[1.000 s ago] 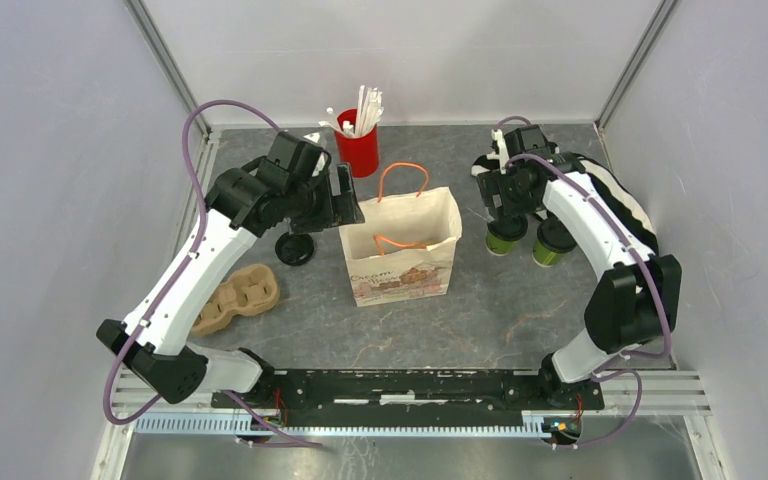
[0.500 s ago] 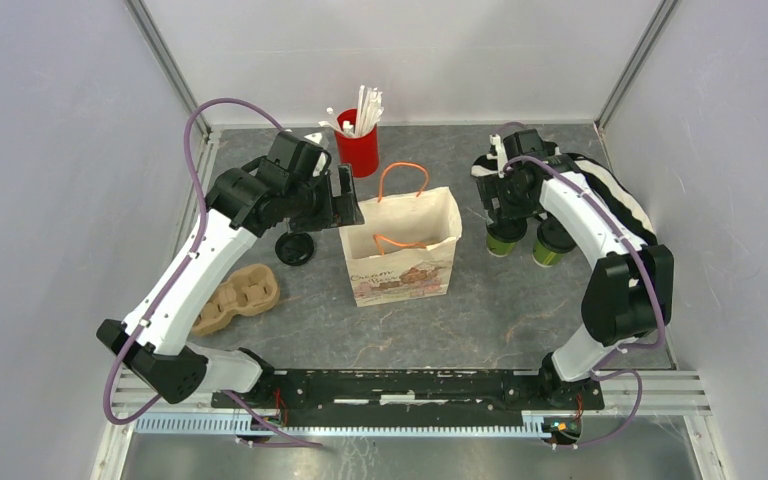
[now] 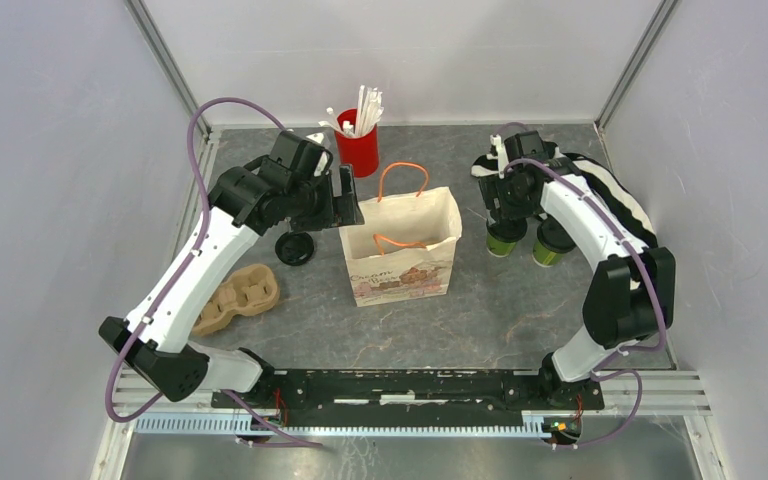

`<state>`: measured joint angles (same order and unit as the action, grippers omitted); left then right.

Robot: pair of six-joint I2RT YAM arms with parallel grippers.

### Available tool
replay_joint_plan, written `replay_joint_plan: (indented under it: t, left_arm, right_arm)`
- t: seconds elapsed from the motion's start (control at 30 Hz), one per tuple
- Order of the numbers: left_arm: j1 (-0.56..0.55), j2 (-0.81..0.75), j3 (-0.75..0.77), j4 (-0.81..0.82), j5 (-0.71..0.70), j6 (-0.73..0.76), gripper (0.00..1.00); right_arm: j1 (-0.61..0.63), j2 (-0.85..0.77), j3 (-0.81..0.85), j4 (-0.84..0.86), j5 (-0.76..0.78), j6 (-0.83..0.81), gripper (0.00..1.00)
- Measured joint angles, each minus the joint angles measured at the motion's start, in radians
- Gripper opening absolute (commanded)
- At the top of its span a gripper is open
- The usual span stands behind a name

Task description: Pack the takeout coffee

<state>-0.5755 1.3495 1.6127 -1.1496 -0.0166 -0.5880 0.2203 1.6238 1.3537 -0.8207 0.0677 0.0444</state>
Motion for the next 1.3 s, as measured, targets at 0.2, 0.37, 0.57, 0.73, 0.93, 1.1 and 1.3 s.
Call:
replay_joint_plan:
  t: [0.2, 0.37, 0.57, 0.73, 0.93, 1.1, 1.3]
  left_arm:
    - [0.005, 0.000, 0.000, 0.000, 0.013, 0.000, 0.93]
    - [0.007, 0.000, 0.000, 0.000, 0.024, 0.001, 0.93]
    - [0.007, 0.000, 0.000, 0.000, 0.029, 0.002, 0.93]
    - [0.009, 0.000, 0.000, 0.000, 0.044, 0.002, 0.93]
    - [0.009, 0.000, 0.000, 0.000, 0.046, 0.002, 0.93]
    - [0.009, 0.000, 0.000, 0.000, 0.046, 0.002, 0.93]
    - [0.009, 0.000, 0.000, 0.000, 0.046, 0.002, 0.93]
  right_arm:
    - [0.000, -0.021, -0.021, 0.011, -0.002, 0.000, 0.76]
    - [0.000, -0.030, -0.021, 0.003, -0.007, 0.000, 0.77]
    - [0.000, -0.066, -0.040, 0.001, -0.016, 0.000, 0.82]
    - [0.000, -0.068, -0.070, 0.001, -0.023, -0.002, 0.91]
    - [0.000, -0.068, -0.071, 0.003, -0.026, -0.006, 0.98]
    - [0.000, -0.068, -0.071, -0.001, -0.027, -0.008, 0.94]
    - [0.000, -0.069, -0.078, 0.014, -0.042, -0.005, 0.82]
